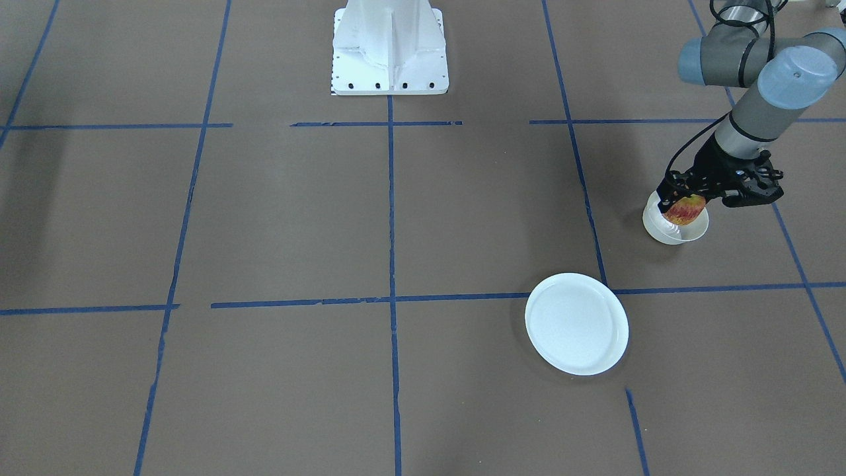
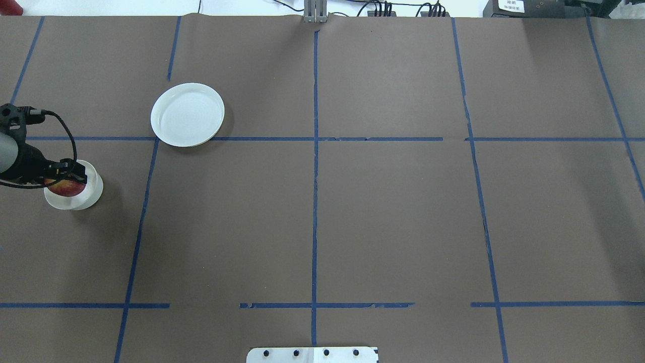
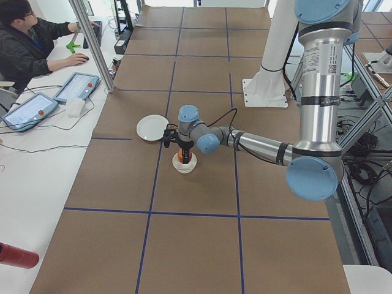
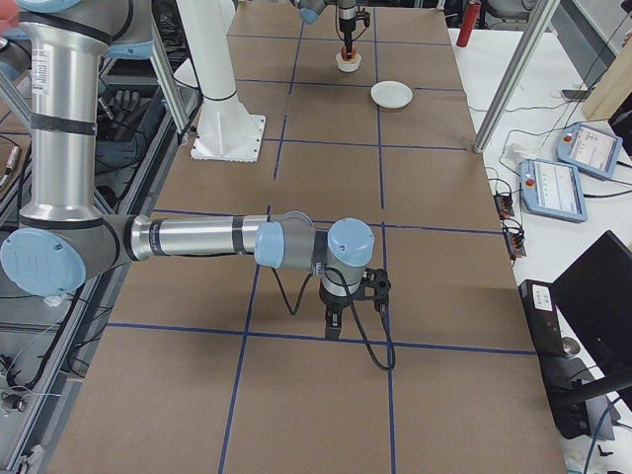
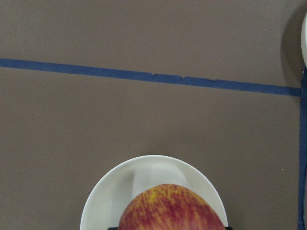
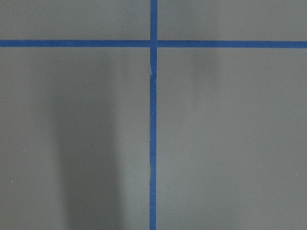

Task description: Move apple from plate to bowl

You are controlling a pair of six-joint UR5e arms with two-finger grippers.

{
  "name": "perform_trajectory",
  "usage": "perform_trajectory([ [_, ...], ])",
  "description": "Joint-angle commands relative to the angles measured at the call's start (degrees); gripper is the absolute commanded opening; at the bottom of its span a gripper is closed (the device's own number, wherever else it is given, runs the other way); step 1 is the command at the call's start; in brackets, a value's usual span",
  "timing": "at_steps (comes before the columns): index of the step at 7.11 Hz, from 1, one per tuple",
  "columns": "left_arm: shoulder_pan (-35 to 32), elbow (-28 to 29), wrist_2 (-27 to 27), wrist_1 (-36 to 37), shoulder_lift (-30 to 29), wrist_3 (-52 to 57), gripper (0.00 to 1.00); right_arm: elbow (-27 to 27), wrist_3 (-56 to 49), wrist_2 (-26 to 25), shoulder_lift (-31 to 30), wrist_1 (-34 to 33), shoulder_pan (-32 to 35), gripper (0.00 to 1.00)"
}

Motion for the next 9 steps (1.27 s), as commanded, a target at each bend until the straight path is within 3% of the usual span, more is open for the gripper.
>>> perform_trajectory([
  [1, 0.08, -0.57, -0.56, -0.18, 0.06, 1.43, 1.0, 0.01, 0.09, 0.0, 0.0, 0.0, 0.0, 1.0],
  [3, -0.79, -3.72, -1.35, 0.87, -0.12, 3.63, 1.0, 0.01, 0.0, 0.0, 0.0, 0.0, 0.0, 1.0],
  [4, -5.5, -6.53, -3.79, 2.87, 0.15, 8.07, 1.0, 0.01, 0.0, 0.0, 0.0, 0.0, 0.0, 1.0],
  [7, -22.46, -7.88, -11.17, 14.91, -0.29, 45.97, 1.0, 0.01, 0.0, 0.0, 0.0, 0.0, 0.0, 1.0],
  [8, -27.03, -5.35, -13.63, 18.94, -0.29, 53.74, 1.0, 0.01, 0.0, 0.0, 0.0, 0.0, 0.0, 1.0],
  [9, -33.25, -4.98, -15.22, 27.94, -0.37, 54.6, 1.0, 0.01, 0.0, 0.0, 0.0, 0.0, 0.0, 1.0],
])
